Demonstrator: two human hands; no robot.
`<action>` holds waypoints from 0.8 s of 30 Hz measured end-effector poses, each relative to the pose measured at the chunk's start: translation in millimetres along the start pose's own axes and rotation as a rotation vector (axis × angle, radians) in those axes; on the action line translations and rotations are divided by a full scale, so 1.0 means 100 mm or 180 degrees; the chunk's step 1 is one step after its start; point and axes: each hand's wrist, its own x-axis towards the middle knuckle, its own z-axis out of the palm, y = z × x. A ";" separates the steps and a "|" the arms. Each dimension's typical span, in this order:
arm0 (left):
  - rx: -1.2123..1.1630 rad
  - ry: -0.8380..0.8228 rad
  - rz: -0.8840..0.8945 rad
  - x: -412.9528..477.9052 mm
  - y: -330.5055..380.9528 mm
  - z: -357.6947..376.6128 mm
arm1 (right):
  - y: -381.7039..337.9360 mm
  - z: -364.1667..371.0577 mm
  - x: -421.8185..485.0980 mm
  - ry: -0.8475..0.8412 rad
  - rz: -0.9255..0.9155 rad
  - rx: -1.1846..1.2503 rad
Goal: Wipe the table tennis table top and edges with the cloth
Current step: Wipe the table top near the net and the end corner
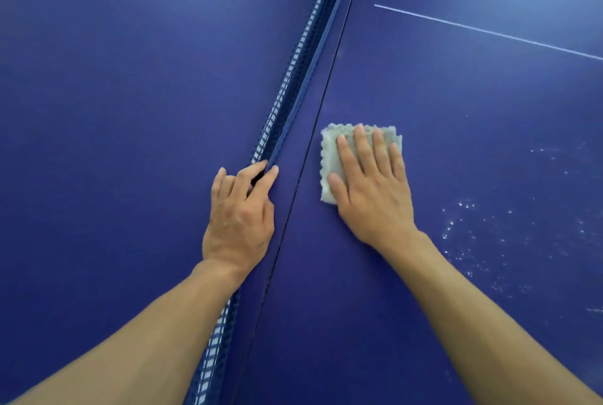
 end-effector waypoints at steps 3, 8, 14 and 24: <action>-0.0018 0.0023 0.0015 0.01 -0.02 0.05 | 0.31 -0.26 1.11 0.0027 0.0827 0.0152; 0.0011 -0.0047 0.0072 0.04 -0.04 0.03 | -0.05 -0.33 1.99 0.0047 0.0999 0.0434; 0.0031 -0.0066 0.0036 0.05 -0.02 0.01 | -0.15 -0.07 0.70 -0.0045 -0.0136 0.0041; 0.0066 -0.0246 0.0000 0.06 -0.04 -0.01 | 0.68 -0.45 2.19 0.0028 0.1187 0.0466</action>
